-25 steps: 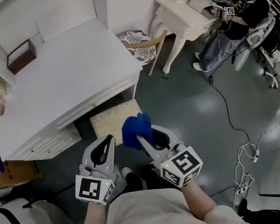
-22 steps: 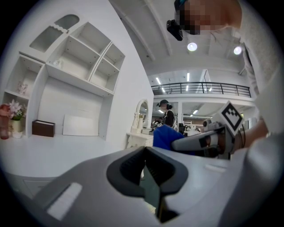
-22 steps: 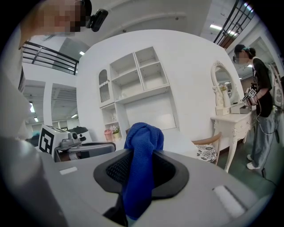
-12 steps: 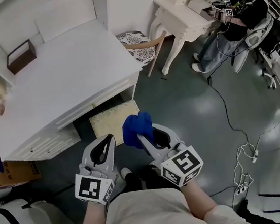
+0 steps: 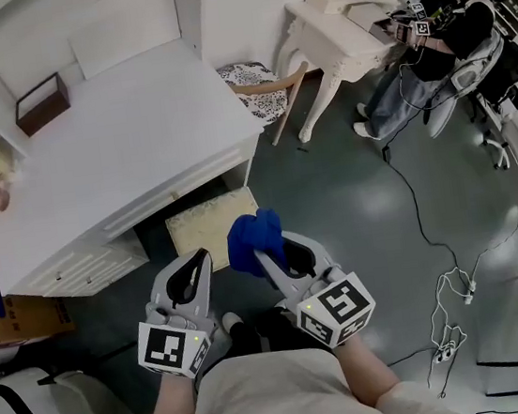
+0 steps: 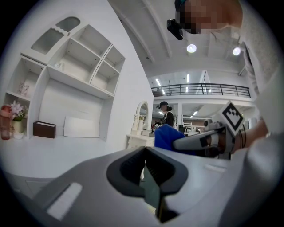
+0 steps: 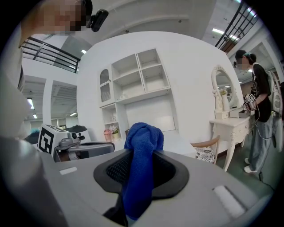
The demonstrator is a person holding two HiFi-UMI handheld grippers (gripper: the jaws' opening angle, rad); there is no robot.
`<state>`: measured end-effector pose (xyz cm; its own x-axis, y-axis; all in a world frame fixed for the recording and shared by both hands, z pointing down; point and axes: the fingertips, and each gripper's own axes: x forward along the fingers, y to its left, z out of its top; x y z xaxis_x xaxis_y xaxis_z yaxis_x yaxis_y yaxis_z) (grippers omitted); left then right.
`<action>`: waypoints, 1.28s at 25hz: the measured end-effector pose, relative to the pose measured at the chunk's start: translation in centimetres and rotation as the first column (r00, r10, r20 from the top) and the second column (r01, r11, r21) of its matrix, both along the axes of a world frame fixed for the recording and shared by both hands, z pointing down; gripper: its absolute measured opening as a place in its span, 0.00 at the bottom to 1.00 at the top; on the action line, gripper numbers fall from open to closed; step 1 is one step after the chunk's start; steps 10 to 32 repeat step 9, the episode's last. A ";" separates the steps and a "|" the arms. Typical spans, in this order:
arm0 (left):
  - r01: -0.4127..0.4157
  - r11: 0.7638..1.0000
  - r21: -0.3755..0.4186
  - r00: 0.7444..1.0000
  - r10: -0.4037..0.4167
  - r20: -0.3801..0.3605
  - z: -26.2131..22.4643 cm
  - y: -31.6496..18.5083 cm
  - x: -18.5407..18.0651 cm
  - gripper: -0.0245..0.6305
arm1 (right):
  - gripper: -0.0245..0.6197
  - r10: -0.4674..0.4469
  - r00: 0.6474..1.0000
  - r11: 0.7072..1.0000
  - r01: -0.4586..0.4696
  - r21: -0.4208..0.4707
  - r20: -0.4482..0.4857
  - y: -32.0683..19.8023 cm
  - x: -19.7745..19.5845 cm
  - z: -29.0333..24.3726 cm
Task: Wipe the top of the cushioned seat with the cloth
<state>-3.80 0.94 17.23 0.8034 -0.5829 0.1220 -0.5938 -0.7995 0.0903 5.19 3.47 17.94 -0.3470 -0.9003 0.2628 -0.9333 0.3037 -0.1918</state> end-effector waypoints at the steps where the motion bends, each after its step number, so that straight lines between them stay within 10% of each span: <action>1: 0.002 1.000 -0.001 1.000 -0.002 -0.002 0.0 0.1 -0.1 0.04 | 0.21 -0.001 1.000 1.000 0.001 0.000 -0.003 0.1 -0.1 0.0; 32: -0.001 1.000 -0.004 1.000 0.001 -0.007 0.1 0.8 -0.4 0.04 | 0.21 -0.001 1.000 1.000 0.001 0.004 -0.012 0.3 -0.5 -0.4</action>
